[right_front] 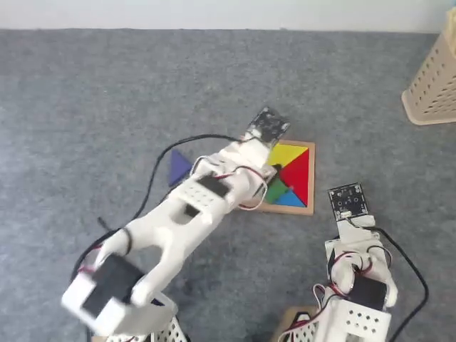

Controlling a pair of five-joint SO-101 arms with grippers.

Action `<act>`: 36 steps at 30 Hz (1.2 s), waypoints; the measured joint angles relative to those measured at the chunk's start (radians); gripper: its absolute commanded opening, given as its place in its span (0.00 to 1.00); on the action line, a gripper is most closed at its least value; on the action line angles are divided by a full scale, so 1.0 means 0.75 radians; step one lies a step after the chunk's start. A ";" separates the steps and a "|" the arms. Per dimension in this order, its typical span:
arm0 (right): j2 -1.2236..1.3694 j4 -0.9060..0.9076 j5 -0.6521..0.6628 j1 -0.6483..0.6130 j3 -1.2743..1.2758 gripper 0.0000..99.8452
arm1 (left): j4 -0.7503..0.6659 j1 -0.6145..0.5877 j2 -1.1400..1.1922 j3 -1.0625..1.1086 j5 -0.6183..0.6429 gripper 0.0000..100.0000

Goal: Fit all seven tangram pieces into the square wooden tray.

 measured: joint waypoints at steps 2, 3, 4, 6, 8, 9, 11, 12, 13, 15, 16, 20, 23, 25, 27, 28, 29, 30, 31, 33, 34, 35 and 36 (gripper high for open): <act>0.000 0.000 0.000 0.000 0.000 0.01 | 0.035 -0.063 -0.088 0.065 0.000 0.18; 0.000 0.000 0.000 0.000 0.000 0.01 | 0.068 -0.108 -0.119 0.078 0.000 0.18; 0.000 0.000 0.000 0.000 0.000 0.01 | 0.106 -0.164 -0.135 0.078 0.002 0.18; 0.000 0.000 0.000 0.000 0.000 0.01 | 0.194 -0.305 -0.143 0.059 0.049 0.18; 0.000 0.000 0.000 0.000 0.000 0.01 | 0.274 -0.448 -0.129 0.014 0.076 0.18; 0.000 0.000 0.000 0.000 0.000 0.01 | 0.305 -0.497 -0.108 -0.016 0.082 0.18; 0.000 0.000 0.000 0.000 0.000 0.01 | 0.360 -0.540 -0.041 -0.074 0.080 0.18; 0.000 0.000 0.000 0.000 0.000 0.01 | 0.385 -0.542 0.002 -0.102 0.072 0.18; 0.000 0.000 0.000 0.000 0.000 0.01 | 0.403 -0.552 0.049 -0.135 0.072 0.18; 0.000 0.000 0.000 0.000 0.000 0.01 | 0.430 -0.585 0.143 -0.203 0.072 0.18; 0.000 0.000 0.000 0.000 0.000 0.01 | 0.442 -0.606 0.190 -0.243 0.072 0.18; 0.000 0.000 0.000 0.000 0.000 0.01 | 0.509 -0.659 0.358 -0.387 0.078 0.18; 0.000 0.000 0.000 0.000 0.000 0.01 | 0.575 -0.649 0.440 -0.473 0.072 0.18; 0.000 0.000 0.000 0.000 0.000 0.01 | 0.622 -0.657 0.466 -0.516 0.072 0.18; 0.000 0.000 0.000 0.000 0.000 0.01 | 0.661 -0.661 0.481 -0.546 0.078 0.18; 0.000 0.000 0.000 0.000 0.000 0.01 | 0.679 -0.659 0.489 -0.559 0.072 0.18; 0.000 0.000 0.000 0.000 0.000 0.01 | 0.700 -0.655 0.495 -0.569 0.072 0.18; 0.000 0.000 0.000 0.000 0.000 0.01 | 0.722 -0.655 0.499 -0.579 0.072 0.18; 0.000 0.000 0.000 0.000 0.000 0.01 | 0.753 -0.651 0.501 -0.589 0.074 0.18; 0.000 0.000 0.000 0.000 0.000 0.01 | 0.798 -0.632 0.501 -0.599 0.072 0.18; 0.000 0.000 0.000 0.000 0.000 0.01 | 0.814 -0.618 0.501 -0.599 0.072 0.18; 0.000 0.000 0.000 0.000 0.000 0.01 | 0.829 -0.606 0.501 -0.599 0.072 0.18; 0.000 0.000 0.000 0.000 0.000 0.01 | 0.841 -0.591 0.501 -0.599 0.072 0.18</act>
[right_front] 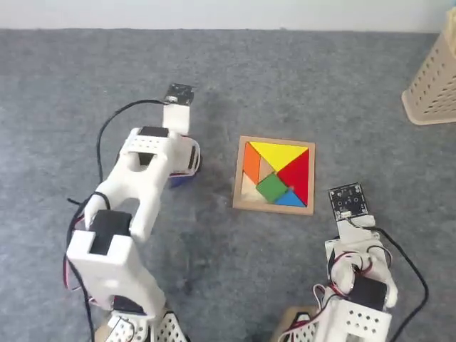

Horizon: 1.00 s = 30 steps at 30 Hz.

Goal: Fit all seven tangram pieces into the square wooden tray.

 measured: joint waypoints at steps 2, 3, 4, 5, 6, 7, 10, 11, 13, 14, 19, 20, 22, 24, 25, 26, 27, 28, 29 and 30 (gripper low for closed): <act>0.000 0.000 0.000 0.000 0.000 0.01 | 0.025 0.023 0.000 -0.002 0.006 0.18; 0.000 0.000 0.000 0.000 0.000 0.01 | 0.035 0.035 0.000 -0.002 0.004 0.18; 0.000 0.000 0.000 0.000 0.000 0.01 | 0.039 0.041 0.000 -0.002 0.000 0.18; 0.000 0.000 0.000 0.000 0.000 0.01 | 0.045 0.047 0.000 -0.002 0.002 0.18; 0.000 0.000 0.000 0.000 0.000 0.01 | 0.045 0.047 0.000 -0.002 0.006 0.18; 0.000 0.000 0.000 0.000 0.000 0.01 | 0.047 0.047 0.000 -0.002 0.006 0.18; 0.000 0.000 0.000 0.000 0.000 0.01 | 0.088 0.053 0.000 -0.008 -0.039 0.18; 0.000 0.000 0.000 0.000 0.000 0.01 | 0.108 0.061 0.000 -0.010 -0.076 0.18; 0.000 0.000 0.000 0.000 0.000 0.01 | 0.160 0.088 0.000 -0.012 -0.160 0.18; 0.000 0.000 0.000 0.000 0.000 0.01 | 0.186 0.104 0.000 -0.012 -0.207 0.18; 0.000 0.000 0.000 0.000 0.000 0.01 | 0.256 0.192 -0.004 0.000 -0.468 0.17; 0.000 0.000 0.000 0.000 0.000 0.01 | 0.270 0.196 -0.004 0.002 -0.528 0.15; 0.000 0.000 0.000 0.000 0.000 0.01 | 0.305 0.196 -0.004 0.004 -0.626 0.14; 0.000 0.000 0.000 0.000 0.000 0.01 | 0.333 0.184 -0.016 0.010 -0.714 0.14; 0.000 0.000 0.000 0.000 0.000 0.01 | 0.350 0.168 -0.029 0.023 -0.761 0.14; 0.000 0.000 0.000 0.000 0.000 0.01 | 0.374 0.145 -0.045 0.027 -0.812 0.14; 0.000 0.000 0.000 0.000 0.000 0.01 | 0.397 0.121 -0.063 0.031 -0.861 0.14; 0.000 0.000 0.000 0.000 0.000 0.01 | 0.415 0.096 -0.090 0.039 -0.906 0.14; 0.000 0.000 0.000 0.000 0.000 0.01 | 0.423 0.072 -0.127 0.057 -0.953 0.14; 0.000 0.000 0.000 0.000 0.000 0.01 | 0.430 0.047 -0.166 0.084 -1.002 0.14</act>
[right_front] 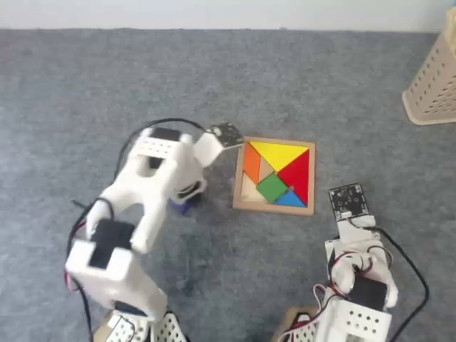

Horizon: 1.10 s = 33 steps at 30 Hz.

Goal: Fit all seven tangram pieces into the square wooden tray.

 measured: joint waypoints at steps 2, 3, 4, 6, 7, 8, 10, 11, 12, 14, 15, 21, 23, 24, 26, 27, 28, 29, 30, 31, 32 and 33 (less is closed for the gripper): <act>0.000 0.000 0.000 0.000 0.000 0.01 | 0.000 -0.033 -0.084 0.057 -0.084 0.14; 0.000 0.000 0.000 0.000 0.000 0.01 | -0.002 -0.041 -0.125 0.086 -0.104 0.14; 0.000 0.000 0.000 0.000 0.000 0.01 | -0.006 -0.045 -0.162 0.110 -0.115 0.14; 0.000 0.000 0.000 0.000 0.000 0.01 | -0.027 -0.047 -0.221 0.145 -0.123 0.14; 0.000 0.000 0.000 0.000 0.000 0.01 | -0.037 -0.045 -0.250 0.155 -0.123 0.14; 0.000 0.000 0.000 0.000 0.000 0.01 | -0.043 -0.043 -0.276 0.158 -0.123 0.14; 0.000 0.000 0.000 0.000 0.000 0.01 | -0.047 -0.051 -0.323 0.160 -0.016 0.13; 0.000 0.000 0.000 0.000 0.000 0.01 | -0.047 -0.065 -0.342 0.160 0.076 0.14; 0.000 0.000 0.000 0.000 0.000 0.01 | -0.047 -0.082 -0.352 0.160 0.186 0.14; 0.000 0.000 0.000 0.000 0.000 0.01 | -0.068 -0.131 -0.366 0.166 0.468 0.14; 0.000 0.000 0.000 0.000 0.000 0.01 | -0.084 -0.158 -0.368 0.170 0.626 0.14; 0.000 0.000 0.000 0.000 0.000 0.01 | -0.106 -0.217 -0.280 0.184 1.536 0.14; 0.000 0.000 0.000 0.000 0.000 0.01 | -0.104 -0.205 -0.180 0.164 1.575 0.14; 0.000 0.000 0.000 0.000 0.000 0.01 | -0.096 -0.186 -0.123 0.149 1.588 0.13; 0.000 0.000 0.000 0.000 0.000 0.01 | -0.070 -0.166 -0.035 0.088 1.604 0.13; 0.000 0.000 0.000 0.000 0.000 0.01 | -0.057 -0.166 0.000 0.055 1.616 0.13; 0.000 0.000 0.000 0.000 0.000 0.01 | -0.051 -0.158 0.039 0.014 1.635 0.13; 0.000 0.000 0.000 0.000 0.000 0.01 | -0.059 -0.149 0.092 -0.008 1.655 0.13; 0.000 0.000 0.000 0.000 0.000 0.01 | -0.043 -0.133 0.131 -0.025 1.669 0.13; 0.000 0.000 0.000 0.000 0.000 0.01 | -0.043 -0.121 0.149 -0.037 1.684 0.13; 0.000 0.000 0.000 0.000 0.000 0.01 | -0.029 -0.110 0.172 -0.057 1.690 0.13; 0.000 0.000 0.000 0.000 0.000 0.01 | -0.029 -0.100 0.178 -0.061 1.692 0.13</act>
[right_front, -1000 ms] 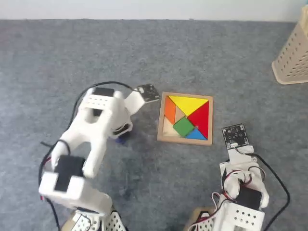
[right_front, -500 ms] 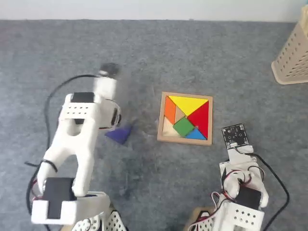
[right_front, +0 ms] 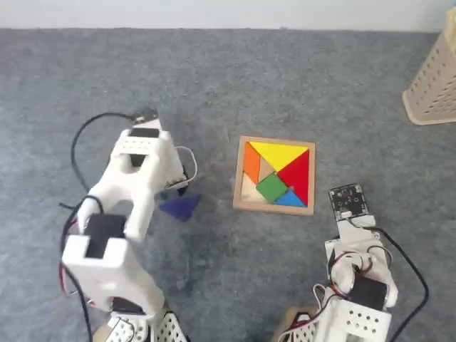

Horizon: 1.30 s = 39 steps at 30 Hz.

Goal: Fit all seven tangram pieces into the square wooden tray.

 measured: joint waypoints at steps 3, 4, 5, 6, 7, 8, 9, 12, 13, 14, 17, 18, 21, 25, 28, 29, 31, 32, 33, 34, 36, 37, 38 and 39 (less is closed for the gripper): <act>0.000 0.000 0.000 0.000 0.000 0.01 | -0.014 0.018 -0.002 0.000 0.000 0.09; 0.000 0.000 0.000 0.000 0.000 0.01 | -0.041 0.018 -0.018 0.018 -0.014 0.07; 0.000 0.000 0.000 0.000 0.000 0.01 | -0.080 0.020 -0.029 0.027 -0.037 0.05; 0.000 0.000 0.000 0.000 0.000 0.01 | -0.129 0.023 -0.059 0.049 -0.072 0.03; 0.000 0.000 0.000 0.000 0.000 0.01 | -0.184 0.023 -0.092 0.084 -0.108 0.01; 0.000 0.000 0.000 0.000 0.000 0.01 | -0.239 0.027 -0.131 0.125 -0.139 0.01; 0.000 0.000 0.000 0.000 0.000 0.01 | -0.291 0.027 -0.178 0.170 -0.158 0.02; 0.000 0.000 0.000 0.000 0.000 0.01 | -0.391 0.016 -0.346 0.323 -0.160 0.04; 0.000 0.000 0.000 0.000 0.000 0.01 | -0.399 0.014 -0.395 0.366 -0.143 0.06; 0.000 0.000 0.000 0.000 0.000 0.01 | -0.399 0.018 -0.436 0.399 -0.123 0.09; 0.000 0.000 0.000 0.000 0.000 0.01 | -0.348 0.025 -0.513 0.428 -0.092 0.22; 0.000 0.000 0.000 0.000 0.000 0.01 | -0.313 0.025 -0.528 0.428 -0.086 0.27; 0.000 0.000 0.000 0.000 0.000 0.01 | -0.170 0.020 -0.538 0.434 -0.082 0.44; 0.000 0.000 0.000 0.000 0.000 0.01 | 0.061 0.023 -0.540 0.407 -0.082 0.48; 0.000 0.000 0.000 0.000 0.000 0.01 | 0.121 0.025 -0.540 0.395 -0.082 0.48; 0.000 0.000 0.000 0.000 0.000 0.01 | 0.121 0.023 -0.540 0.395 -0.082 0.48; 0.000 0.000 0.000 0.000 0.000 0.01 | 0.080 0.023 -0.540 0.401 -0.082 0.48; 0.000 0.000 0.000 0.000 0.000 0.01 | 0.049 0.023 -0.540 0.415 -0.082 0.48; 0.000 0.000 0.000 0.000 0.000 0.01 | 0.016 0.020 -0.540 0.430 -0.082 0.48; 0.000 0.000 0.000 0.000 0.000 0.01 | -0.020 0.020 -0.540 0.446 -0.082 0.48; 0.000 0.000 0.000 0.000 0.000 0.01 | -0.096 0.020 -0.540 0.479 -0.082 0.48; 0.000 0.000 0.000 0.000 0.000 0.01 | -0.135 0.012 -0.540 0.495 -0.082 0.48; 0.000 0.000 0.000 0.000 0.000 0.01 | -0.174 0.002 -0.540 0.511 -0.082 0.48; 0.000 0.000 0.000 0.000 0.000 0.01 | -0.211 -0.004 -0.540 0.528 -0.082 0.48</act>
